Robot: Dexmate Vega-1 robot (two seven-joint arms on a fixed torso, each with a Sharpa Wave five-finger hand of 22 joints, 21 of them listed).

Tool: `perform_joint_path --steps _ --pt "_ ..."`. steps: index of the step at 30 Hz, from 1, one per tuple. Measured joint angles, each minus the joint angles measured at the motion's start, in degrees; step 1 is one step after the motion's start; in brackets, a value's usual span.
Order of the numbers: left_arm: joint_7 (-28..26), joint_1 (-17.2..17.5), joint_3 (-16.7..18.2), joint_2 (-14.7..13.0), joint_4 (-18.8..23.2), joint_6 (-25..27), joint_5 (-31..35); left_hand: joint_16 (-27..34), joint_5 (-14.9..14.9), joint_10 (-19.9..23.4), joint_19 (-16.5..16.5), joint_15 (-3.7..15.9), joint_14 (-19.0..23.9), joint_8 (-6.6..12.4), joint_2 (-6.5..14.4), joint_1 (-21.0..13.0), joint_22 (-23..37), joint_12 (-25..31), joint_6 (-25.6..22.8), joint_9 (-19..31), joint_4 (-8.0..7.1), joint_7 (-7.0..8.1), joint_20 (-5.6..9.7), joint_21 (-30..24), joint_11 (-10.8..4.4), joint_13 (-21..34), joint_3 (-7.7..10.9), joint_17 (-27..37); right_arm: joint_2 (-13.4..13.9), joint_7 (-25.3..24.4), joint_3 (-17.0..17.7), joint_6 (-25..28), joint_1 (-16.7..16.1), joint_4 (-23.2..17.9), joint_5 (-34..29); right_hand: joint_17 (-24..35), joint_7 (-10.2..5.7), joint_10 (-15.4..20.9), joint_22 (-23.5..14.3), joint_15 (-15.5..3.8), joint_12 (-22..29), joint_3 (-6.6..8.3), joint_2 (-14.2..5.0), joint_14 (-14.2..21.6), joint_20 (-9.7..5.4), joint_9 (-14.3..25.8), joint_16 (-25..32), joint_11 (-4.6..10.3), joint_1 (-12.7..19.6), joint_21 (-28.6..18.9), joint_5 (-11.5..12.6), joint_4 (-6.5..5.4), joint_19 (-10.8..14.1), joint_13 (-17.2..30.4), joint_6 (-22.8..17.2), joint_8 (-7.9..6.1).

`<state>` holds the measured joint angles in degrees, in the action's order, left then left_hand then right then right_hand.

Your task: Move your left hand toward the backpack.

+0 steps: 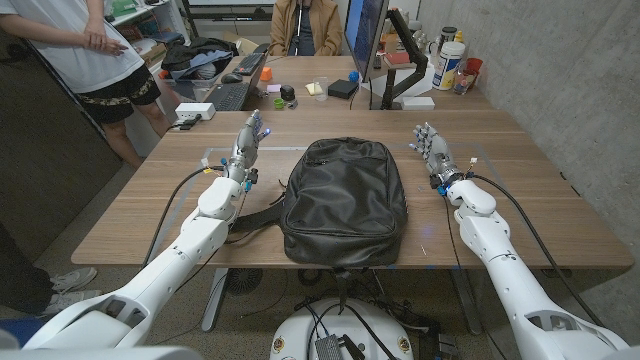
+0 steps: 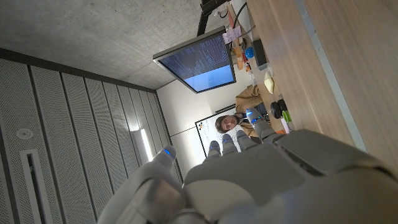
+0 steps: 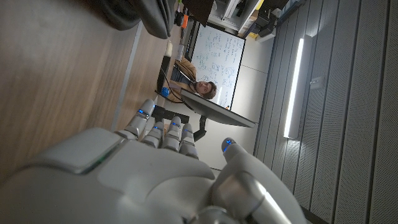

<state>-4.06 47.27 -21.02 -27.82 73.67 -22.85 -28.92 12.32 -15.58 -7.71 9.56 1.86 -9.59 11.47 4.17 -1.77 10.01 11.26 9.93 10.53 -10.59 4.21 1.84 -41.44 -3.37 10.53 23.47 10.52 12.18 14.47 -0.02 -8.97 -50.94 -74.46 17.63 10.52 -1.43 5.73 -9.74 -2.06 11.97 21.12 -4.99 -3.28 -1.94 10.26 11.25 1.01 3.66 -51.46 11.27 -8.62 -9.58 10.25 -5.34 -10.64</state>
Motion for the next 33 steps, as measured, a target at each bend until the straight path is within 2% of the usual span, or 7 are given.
perform_joint_path --steps 7,33 --pt "-0.8 0.3 0.1 -0.3 1.1 0.0 0.9 0.0 0.0 -0.2 0.0 0.0 0.0 0.0 0.0 0.0 0.0 0.0 0.0 0.0 -0.16 0.0 0.0 0.3 0.22 0.0 0.16 0.0 0.0 0.4 0.2 -0.1 0.0 0.1 0.0 0.0 0.0 0.3 0.0 0.0 0.0 0.0 0.0 0.0 0.0 0.0 0.0 0.32 0.0 0.4 0.0 0.0 0.0 0.0 0.0 0.0" --pt "-2.3 1.2 0.6 -1.2 5.2 0.7 3.1 -0.2 0.0 -0.2 0.0 0.0 0.0 0.0 0.0 0.0 0.0 0.0 -0.2 0.0 0.07 0.2 0.0 0.8 0.21 0.0 0.39 0.0 0.3 0.9 0.9 -0.2 -1.1 -1.1 0.2 -0.1 0.31 0.6 0.0 0.0 0.0 0.0 0.0 0.0 0.0 0.0 0.0 0.01 0.0 0.9 0.0 0.0 0.0 0.0 -0.3 0.0"
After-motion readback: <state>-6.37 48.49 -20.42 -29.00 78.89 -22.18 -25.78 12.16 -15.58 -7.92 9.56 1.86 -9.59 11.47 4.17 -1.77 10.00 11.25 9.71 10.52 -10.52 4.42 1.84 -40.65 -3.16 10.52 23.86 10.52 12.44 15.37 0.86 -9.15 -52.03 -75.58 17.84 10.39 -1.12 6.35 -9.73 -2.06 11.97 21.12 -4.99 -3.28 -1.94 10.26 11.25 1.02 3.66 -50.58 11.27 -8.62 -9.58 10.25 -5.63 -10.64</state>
